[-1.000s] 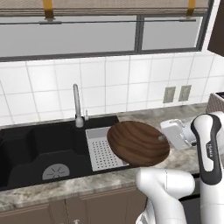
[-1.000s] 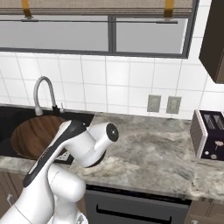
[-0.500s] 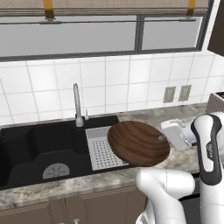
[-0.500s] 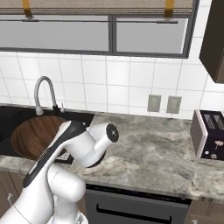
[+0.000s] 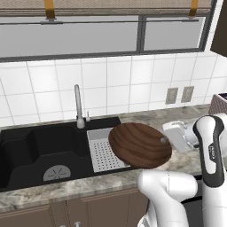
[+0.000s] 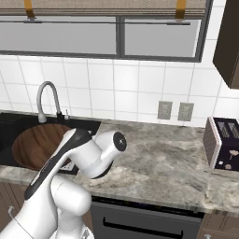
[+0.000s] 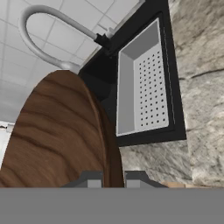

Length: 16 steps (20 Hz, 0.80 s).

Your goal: Pick the cup and bowl from the counter and place them on the counter next to the sink.

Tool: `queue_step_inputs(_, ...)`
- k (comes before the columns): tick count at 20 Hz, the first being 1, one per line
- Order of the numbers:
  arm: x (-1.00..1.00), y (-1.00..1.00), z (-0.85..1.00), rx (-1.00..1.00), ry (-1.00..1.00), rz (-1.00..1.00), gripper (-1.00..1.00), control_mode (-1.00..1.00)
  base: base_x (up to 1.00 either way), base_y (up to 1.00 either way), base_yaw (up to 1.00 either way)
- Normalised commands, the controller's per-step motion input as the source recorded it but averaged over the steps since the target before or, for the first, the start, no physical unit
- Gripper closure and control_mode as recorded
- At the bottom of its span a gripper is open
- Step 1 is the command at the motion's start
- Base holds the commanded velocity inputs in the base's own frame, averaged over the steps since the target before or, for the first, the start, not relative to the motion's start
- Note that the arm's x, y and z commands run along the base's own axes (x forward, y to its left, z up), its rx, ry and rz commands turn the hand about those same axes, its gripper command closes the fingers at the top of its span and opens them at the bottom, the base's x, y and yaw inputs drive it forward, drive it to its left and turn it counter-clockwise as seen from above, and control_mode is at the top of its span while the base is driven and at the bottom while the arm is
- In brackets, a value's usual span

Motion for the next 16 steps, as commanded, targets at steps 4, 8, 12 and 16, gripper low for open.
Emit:
queue_step_inputs(4, 0.25, 0.00, 0.01, 0.00, 0.20, 0.00, 1.00, -1.00, 0.00, 0.00, 0.00)
queue_step_inputs(8, 0.16, 0.00, 0.02, 0.00, 0.24, 0.00, 1.00, -1.00, 0.00, 0.00, 0.00)
queue_step_inputs(12, 0.15, -0.13, 0.00, 0.00, 0.27, 0.00, 1.00, -1.00, 0.00, 0.00, 0.00)
queue_step_inputs(16, 0.03, -0.30, -0.05, 0.00, 0.16, -0.06, 1.00, -1.00, 0.00, 0.00, 0.00)
